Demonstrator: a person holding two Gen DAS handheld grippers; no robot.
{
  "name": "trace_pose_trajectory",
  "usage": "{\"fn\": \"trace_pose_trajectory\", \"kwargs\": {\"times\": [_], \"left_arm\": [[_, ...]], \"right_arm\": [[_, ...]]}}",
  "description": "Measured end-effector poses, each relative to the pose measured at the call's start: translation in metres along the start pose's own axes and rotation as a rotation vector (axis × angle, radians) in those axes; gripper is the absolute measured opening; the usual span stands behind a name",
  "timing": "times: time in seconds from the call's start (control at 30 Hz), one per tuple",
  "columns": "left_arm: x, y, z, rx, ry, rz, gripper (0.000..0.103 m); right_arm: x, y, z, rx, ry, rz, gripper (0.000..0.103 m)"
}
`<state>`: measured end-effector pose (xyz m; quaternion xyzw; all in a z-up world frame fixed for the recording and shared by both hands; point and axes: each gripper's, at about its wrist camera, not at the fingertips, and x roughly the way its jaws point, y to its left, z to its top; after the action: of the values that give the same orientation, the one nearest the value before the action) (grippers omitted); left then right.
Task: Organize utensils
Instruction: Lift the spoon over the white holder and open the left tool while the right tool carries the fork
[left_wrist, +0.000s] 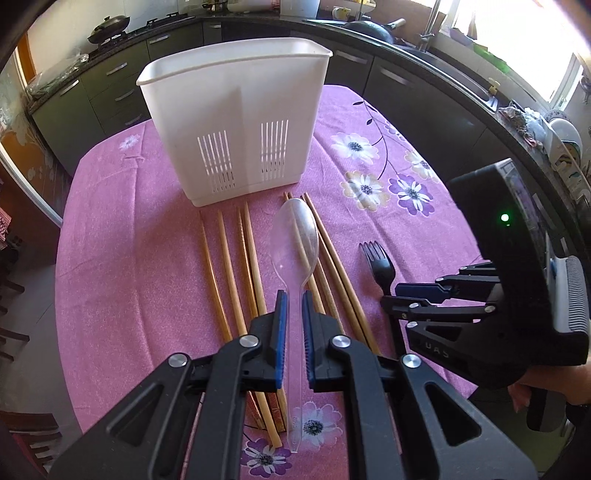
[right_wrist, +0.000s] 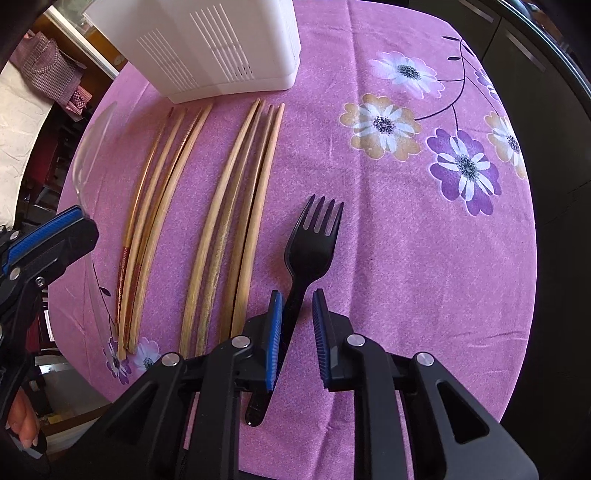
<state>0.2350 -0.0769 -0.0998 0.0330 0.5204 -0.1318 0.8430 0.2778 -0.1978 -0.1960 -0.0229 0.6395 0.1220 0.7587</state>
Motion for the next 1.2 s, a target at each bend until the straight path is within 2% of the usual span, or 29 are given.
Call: {"fn": "trace_pose_trajectory", "kwargs": {"times": [0.1, 0.17, 0.23, 0.4, 0.5, 0.6, 0.77, 0.87, 1.0, 1.1, 1.2], "left_arm": [[-0.003, 0.001, 0.000, 0.007, -0.015, -0.006, 0.008], [-0.006, 0.003, 0.000, 0.008, -0.027, -0.008, 0.008], [-0.011, 0.005, 0.001, 0.008, -0.040, -0.018, 0.008], [-0.043, 0.010, 0.016, 0.000, -0.116, -0.044, 0.008], [-0.073, 0.018, 0.037, -0.025, -0.209, -0.070, 0.008], [-0.104, 0.026, 0.065, -0.043, -0.359, -0.055, 0.008], [-0.126, 0.033, 0.115, -0.068, -0.557, -0.075, 0.008], [-0.131, 0.032, 0.138, -0.076, -0.663, -0.031, 0.008], [-0.125, 0.031, 0.158, -0.067, -0.771, 0.065, 0.008], [-0.108, 0.036, 0.167, -0.073, -0.793, 0.107, 0.008], [-0.083, 0.042, 0.169, -0.089, -0.755, 0.109, 0.008]], "right_arm": [[0.004, 0.006, 0.001, -0.007, 0.006, -0.027, 0.020], [0.006, 0.013, 0.001, -0.029, -0.006, -0.055, 0.013], [0.009, 0.021, -0.001, -0.062, -0.020, -0.073, 0.013], [-0.007, 0.023, -0.008, -0.085, -0.086, -0.008, 0.009], [-0.029, 0.017, -0.016, -0.088, -0.177, 0.054, 0.009], [-0.045, 0.001, -0.023, -0.076, -0.239, 0.122, 0.009], [-0.063, -0.026, -0.033, -0.062, -0.290, 0.176, 0.009], [-0.057, -0.040, -0.034, -0.046, -0.293, 0.207, 0.009], [-0.055, -0.054, -0.033, -0.026, -0.303, 0.224, 0.009], [-0.056, -0.059, -0.037, -0.030, -0.325, 0.217, 0.009], [-0.065, -0.057, -0.035, -0.042, -0.350, 0.228, 0.009]]}}
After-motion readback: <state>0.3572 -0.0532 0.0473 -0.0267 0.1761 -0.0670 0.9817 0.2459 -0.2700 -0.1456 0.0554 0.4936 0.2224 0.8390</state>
